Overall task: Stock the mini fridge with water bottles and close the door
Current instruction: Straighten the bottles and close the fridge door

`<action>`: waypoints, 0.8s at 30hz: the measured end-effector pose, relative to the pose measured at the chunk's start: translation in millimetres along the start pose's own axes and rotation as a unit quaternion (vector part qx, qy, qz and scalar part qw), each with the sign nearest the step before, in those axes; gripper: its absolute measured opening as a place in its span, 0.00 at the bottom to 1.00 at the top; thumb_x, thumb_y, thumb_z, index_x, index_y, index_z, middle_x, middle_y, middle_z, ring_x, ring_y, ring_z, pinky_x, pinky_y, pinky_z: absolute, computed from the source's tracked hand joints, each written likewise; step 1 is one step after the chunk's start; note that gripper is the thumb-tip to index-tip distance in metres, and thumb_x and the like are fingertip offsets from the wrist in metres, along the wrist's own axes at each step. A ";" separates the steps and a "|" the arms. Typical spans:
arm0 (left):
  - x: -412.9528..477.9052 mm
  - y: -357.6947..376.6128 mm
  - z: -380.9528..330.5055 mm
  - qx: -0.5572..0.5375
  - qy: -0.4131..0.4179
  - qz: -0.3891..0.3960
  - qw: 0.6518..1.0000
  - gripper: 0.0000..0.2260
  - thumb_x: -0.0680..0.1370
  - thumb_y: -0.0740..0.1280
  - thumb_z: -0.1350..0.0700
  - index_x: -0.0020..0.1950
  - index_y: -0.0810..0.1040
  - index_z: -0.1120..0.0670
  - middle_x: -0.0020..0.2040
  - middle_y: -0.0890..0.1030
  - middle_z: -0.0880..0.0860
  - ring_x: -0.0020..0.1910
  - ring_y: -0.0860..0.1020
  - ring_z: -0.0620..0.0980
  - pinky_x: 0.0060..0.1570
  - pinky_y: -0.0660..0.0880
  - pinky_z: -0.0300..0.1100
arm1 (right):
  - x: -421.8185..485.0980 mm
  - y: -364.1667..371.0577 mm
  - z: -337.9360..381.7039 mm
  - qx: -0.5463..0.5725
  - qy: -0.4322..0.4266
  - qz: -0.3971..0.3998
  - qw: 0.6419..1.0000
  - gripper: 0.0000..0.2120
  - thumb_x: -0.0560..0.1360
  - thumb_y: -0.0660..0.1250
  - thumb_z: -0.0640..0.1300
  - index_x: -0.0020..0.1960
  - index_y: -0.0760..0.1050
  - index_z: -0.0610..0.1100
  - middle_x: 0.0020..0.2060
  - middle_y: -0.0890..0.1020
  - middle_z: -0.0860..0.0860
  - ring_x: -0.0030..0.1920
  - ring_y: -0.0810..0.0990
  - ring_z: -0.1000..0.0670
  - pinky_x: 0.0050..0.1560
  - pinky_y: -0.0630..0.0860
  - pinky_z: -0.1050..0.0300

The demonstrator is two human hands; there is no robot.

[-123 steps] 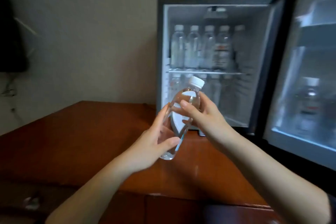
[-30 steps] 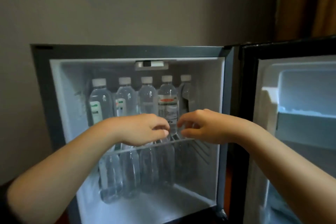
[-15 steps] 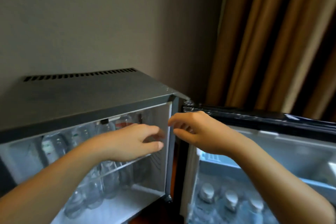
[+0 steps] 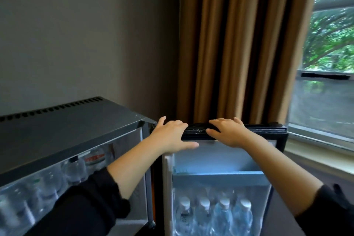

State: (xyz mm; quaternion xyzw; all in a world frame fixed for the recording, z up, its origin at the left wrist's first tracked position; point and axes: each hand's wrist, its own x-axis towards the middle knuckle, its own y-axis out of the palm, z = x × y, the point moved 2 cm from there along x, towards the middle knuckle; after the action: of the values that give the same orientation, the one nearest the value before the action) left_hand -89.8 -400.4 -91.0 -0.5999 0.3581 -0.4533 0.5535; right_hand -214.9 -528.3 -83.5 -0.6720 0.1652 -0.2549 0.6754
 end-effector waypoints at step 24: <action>-75.1 -13.7 19.3 -0.073 0.045 0.000 0.996 0.23 0.80 0.50 0.42 0.71 0.66 0.51 0.72 0.67 0.50 0.72 0.63 0.48 0.73 0.51 0.50 | -89.7 -38.4 76.1 -0.002 -0.074 0.111 0.991 0.19 0.79 0.57 0.50 0.65 0.75 0.45 0.64 0.77 0.49 0.64 0.74 0.46 0.65 0.70 0.55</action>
State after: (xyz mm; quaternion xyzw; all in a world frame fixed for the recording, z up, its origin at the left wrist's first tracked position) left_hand -97.5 -322.1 -88.1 -0.6175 0.4151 -0.4524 0.4916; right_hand -249.7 -413.5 -52.9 -0.6677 0.1890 -0.1281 0.7086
